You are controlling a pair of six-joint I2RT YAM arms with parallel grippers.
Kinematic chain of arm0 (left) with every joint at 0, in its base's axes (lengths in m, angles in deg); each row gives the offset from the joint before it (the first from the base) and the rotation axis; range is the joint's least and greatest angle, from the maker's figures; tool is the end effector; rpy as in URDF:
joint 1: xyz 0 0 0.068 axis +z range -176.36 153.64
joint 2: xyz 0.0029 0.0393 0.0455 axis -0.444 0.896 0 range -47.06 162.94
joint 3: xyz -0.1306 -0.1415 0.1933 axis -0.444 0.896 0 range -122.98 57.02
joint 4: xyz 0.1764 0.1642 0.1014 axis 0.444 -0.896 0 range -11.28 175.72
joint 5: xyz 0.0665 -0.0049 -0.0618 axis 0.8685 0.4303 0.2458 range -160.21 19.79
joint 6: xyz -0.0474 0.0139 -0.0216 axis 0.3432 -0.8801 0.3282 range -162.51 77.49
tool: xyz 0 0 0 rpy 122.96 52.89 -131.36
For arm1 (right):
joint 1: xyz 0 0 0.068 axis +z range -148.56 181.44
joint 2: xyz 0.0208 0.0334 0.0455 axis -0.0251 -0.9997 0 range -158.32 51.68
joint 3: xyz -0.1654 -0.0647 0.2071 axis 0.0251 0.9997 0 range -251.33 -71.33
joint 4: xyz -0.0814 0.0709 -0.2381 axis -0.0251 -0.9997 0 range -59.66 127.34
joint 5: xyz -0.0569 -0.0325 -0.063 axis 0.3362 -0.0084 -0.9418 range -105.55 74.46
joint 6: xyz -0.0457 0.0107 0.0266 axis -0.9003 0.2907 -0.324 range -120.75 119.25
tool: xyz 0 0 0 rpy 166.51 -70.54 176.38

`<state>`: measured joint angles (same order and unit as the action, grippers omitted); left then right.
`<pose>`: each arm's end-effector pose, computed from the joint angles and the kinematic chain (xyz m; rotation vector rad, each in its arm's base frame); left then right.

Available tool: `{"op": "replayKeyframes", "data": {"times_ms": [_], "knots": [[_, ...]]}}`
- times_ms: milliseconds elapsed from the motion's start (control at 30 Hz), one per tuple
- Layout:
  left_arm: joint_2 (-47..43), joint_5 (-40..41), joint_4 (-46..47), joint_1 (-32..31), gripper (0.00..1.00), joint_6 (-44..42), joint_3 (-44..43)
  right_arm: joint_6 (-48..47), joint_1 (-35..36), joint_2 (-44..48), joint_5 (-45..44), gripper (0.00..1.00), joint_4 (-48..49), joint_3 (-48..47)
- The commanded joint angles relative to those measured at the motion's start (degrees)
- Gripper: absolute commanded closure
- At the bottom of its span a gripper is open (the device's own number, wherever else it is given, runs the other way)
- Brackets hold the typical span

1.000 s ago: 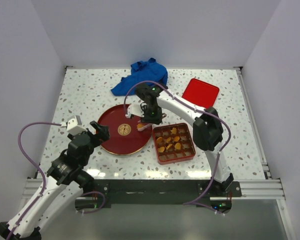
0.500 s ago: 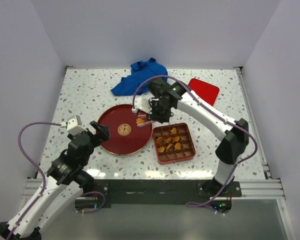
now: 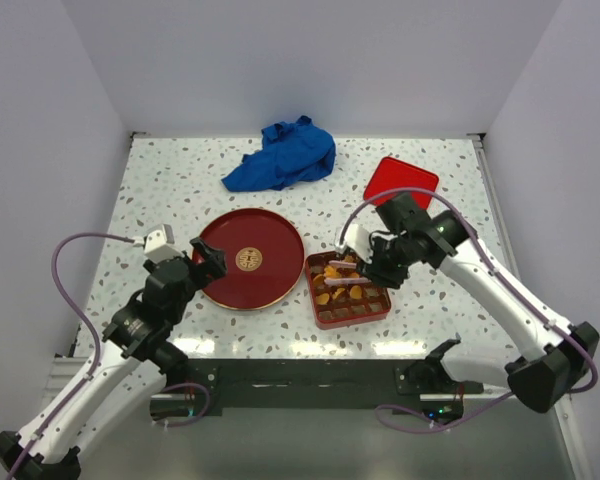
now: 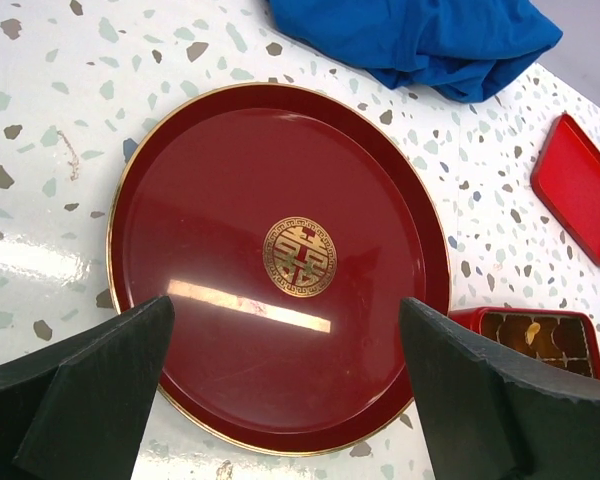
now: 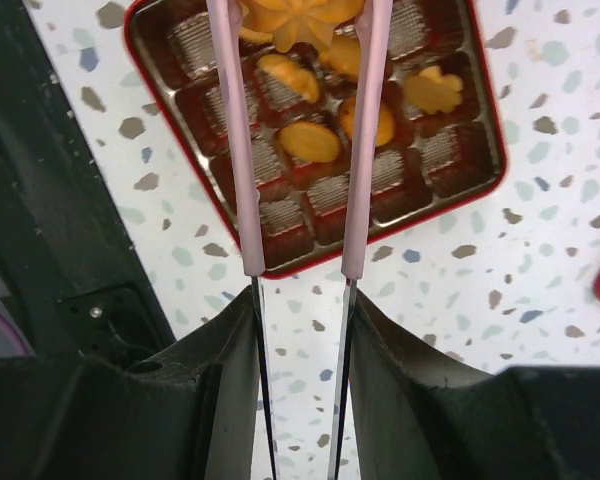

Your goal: Pack the cookies

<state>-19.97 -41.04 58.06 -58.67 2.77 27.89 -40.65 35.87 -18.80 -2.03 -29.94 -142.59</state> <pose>0.1128 -0.0507 0.2569 -0.5376 1.9023 -0.3737 0.1760 0.1308 0.3260 -1.6884 2.1169 0.2935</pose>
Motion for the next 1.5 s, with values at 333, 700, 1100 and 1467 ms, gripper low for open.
{"op": "replayKeyframes", "data": {"times_ms": [333, 700, 1100, 1467], "knots": [[0.94, -1.66, 4.19, 0.06, 0.0, -1.15, -1.2, 3.33, -7.27, 9.48, -1.47, 0.79, 3.83, 13.78], [2.18, -2.27, 6.21, 0.06, 0.0, -2.03, -0.93, 7.82, -15.97, 3.43, -2.36, 0.78, 8.31, 12.64], [0.68, -1.92, 5.6, 0.06, 0.0, -1.24, 0.12, 9.31, -17.21, -0.45, -2.44, 0.74, 11.39, 13.34], [1.56, -2.01, 6.13, 0.06, 0.0, -1.42, 0.03, 6.85, -18.18, 0.34, -3.59, 0.68, 9.81, 15.54]]}}
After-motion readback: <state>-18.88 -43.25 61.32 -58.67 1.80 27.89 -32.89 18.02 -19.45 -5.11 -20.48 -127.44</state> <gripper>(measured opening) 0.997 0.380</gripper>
